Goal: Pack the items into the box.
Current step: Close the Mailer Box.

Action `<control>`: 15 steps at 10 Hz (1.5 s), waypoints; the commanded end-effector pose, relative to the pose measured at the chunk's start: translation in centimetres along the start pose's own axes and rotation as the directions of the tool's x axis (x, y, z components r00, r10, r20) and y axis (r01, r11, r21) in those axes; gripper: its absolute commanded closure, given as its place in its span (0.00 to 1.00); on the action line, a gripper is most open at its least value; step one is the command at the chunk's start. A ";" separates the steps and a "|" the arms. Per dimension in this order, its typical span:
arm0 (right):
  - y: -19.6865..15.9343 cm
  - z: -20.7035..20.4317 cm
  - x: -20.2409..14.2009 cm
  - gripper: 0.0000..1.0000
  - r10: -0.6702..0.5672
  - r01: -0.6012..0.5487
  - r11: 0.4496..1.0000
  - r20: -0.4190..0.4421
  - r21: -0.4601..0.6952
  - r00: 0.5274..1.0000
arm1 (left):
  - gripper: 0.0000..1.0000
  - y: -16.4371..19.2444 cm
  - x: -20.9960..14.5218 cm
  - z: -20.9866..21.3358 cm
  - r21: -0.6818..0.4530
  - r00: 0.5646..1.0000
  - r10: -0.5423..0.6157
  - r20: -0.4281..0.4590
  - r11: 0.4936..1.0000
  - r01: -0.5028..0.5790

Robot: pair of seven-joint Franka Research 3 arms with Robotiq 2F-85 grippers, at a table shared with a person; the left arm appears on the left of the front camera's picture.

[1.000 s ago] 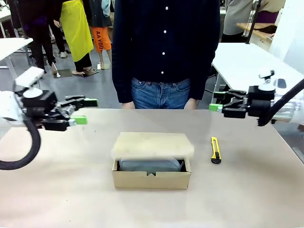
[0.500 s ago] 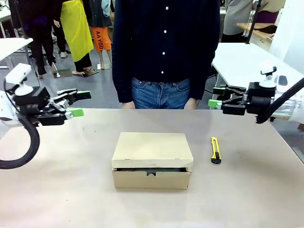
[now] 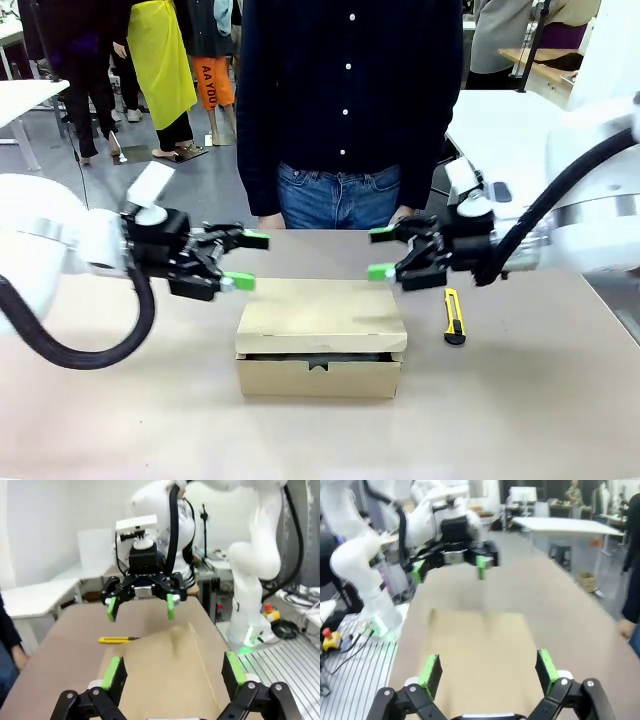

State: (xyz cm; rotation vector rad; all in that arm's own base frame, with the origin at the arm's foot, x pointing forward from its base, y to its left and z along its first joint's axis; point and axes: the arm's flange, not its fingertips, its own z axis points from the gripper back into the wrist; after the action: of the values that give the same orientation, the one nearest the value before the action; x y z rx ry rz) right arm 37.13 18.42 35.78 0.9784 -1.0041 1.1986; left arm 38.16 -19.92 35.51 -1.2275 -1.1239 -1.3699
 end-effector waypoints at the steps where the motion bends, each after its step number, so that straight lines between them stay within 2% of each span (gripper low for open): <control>1: 3.4 -0.2 -2.7 0.00 0.026 -0.021 0.999 -0.094 0.047 0.995 | 0.00 1.3 -0.8 -1.9 -0.024 0.995 0.000 -0.095 1.000 -0.002; 3: 3.6 -0.8 -3.7 0.00 0.013 -0.001 0.997 -0.138 0.082 0.990 | 0.00 1.0 -2.3 -3.6 -0.080 0.982 -0.008 -0.191 0.997 -0.008; 5: 3.7 -1.0 -5.0 0.00 -0.031 0.057 0.991 -0.209 0.118 0.977 | 0.00 0.7 -3.8 -4.0 -0.131 0.970 0.028 -0.241 0.990 -0.061; 8: 3.4 -1.4 -6.0 0.00 -0.071 0.110 0.987 -0.294 0.119 0.953 | 0.00 0.6 -5.3 -3.2 -0.112 0.956 0.078 -0.283 0.987 -0.113; 11: 2.9 -0.5 -5.2 0.00 -0.075 0.094 0.994 -0.249 0.062 0.965 | 0.00 0.7 -5.8 -3.0 -0.128 0.956 0.099 -0.278 0.982 -0.139; 12: 2.9 0.0 -4.8 0.00 -0.076 0.088 0.995 -0.216 0.048 0.973 | 0.00 0.7 -5.8 -2.9 -0.138 0.960 0.134 -0.244 0.976 -0.171; 15: 2.7 2.1 -2.9 0.00 -0.082 0.076 0.996 -0.159 -0.038 0.984 | 0.00 0.5 -2.7 -1.6 -0.087 0.981 0.110 -0.161 0.988 -0.125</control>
State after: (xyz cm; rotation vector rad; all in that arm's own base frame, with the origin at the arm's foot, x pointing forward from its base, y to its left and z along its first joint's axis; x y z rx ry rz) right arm 37.37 16.98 32.65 0.8963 -0.7989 1.2249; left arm 38.59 -22.19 30.88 -1.2027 -0.8185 -1.4562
